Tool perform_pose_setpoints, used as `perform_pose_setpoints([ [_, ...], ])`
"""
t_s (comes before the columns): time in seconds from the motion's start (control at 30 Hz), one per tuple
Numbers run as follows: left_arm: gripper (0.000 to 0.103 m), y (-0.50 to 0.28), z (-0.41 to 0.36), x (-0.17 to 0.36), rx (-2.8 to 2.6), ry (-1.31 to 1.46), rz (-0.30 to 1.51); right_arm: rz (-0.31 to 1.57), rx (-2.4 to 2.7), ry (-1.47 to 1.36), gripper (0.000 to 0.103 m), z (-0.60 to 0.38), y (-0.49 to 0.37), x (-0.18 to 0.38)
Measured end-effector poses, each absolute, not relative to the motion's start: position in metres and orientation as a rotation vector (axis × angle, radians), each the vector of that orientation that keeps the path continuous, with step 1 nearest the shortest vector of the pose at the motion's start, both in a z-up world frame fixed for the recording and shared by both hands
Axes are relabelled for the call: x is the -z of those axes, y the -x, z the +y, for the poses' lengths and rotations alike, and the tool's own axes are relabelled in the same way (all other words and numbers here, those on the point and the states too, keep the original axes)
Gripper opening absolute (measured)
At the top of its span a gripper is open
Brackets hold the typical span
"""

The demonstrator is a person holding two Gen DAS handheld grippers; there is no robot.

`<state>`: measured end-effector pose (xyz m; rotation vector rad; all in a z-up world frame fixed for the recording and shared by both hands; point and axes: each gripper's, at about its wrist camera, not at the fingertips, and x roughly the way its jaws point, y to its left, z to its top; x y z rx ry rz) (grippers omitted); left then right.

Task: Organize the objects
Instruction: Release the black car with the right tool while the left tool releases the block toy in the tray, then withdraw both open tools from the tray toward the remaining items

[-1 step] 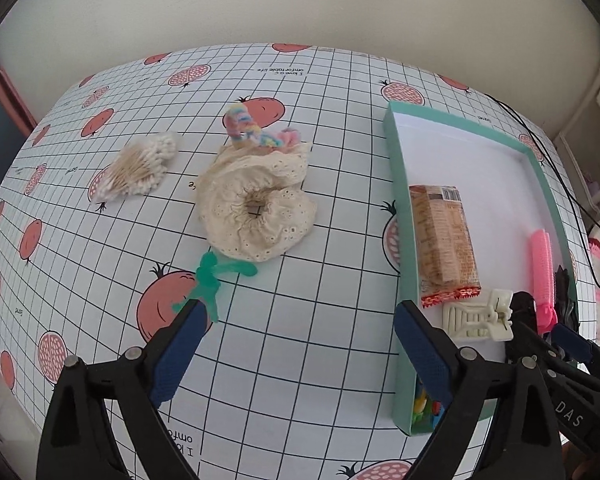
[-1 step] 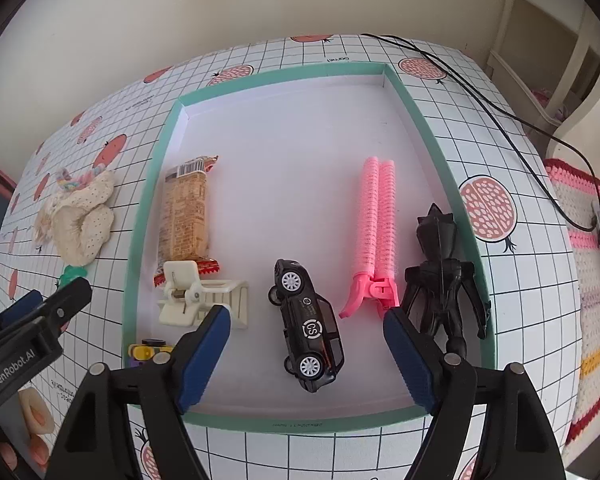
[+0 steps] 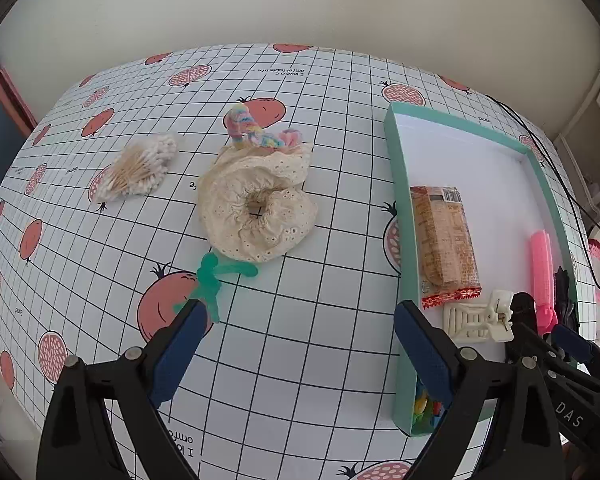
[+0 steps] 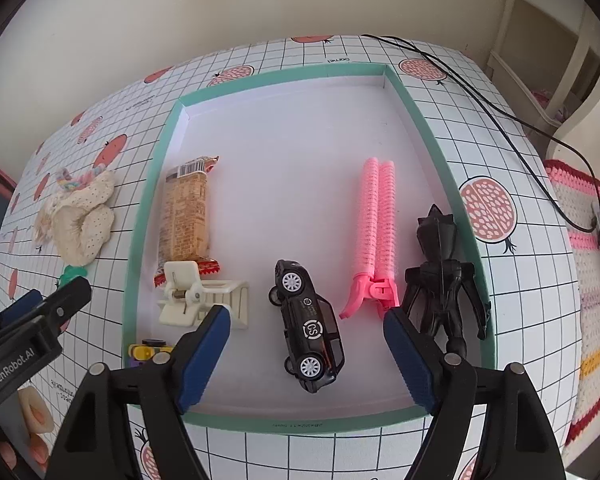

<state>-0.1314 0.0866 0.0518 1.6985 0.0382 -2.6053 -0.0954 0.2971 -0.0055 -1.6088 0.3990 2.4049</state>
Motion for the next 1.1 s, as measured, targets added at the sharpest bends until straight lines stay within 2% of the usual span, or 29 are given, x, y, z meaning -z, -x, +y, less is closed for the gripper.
perform_pose_setpoints([
  [0.17,0.095,0.132,0.084,-0.052,2.599,-1.679,0.035,0.392,-2.405,1.604,0.094,0.297,0.095,0.006],
  [0.23,0.095,0.133,0.084,-0.052,2.601,-1.669,0.038,0.397,-2.404,1.604,0.094,0.298,0.095,0.007],
  [0.33,0.096,0.133,0.082,-0.053,2.61,-1.649,0.034,0.394,-2.4,1.6,0.103,0.298,0.096,0.008],
  [0.67,0.096,0.133,0.081,-0.059,2.646,-1.603,0.07,0.4,-2.404,1.589,0.103,0.297,0.097,0.007],
  [1.1,0.096,0.135,0.06,-0.075,2.673,-1.491,0.207,0.398,-2.407,1.581,0.103,0.291,0.098,0.006],
])
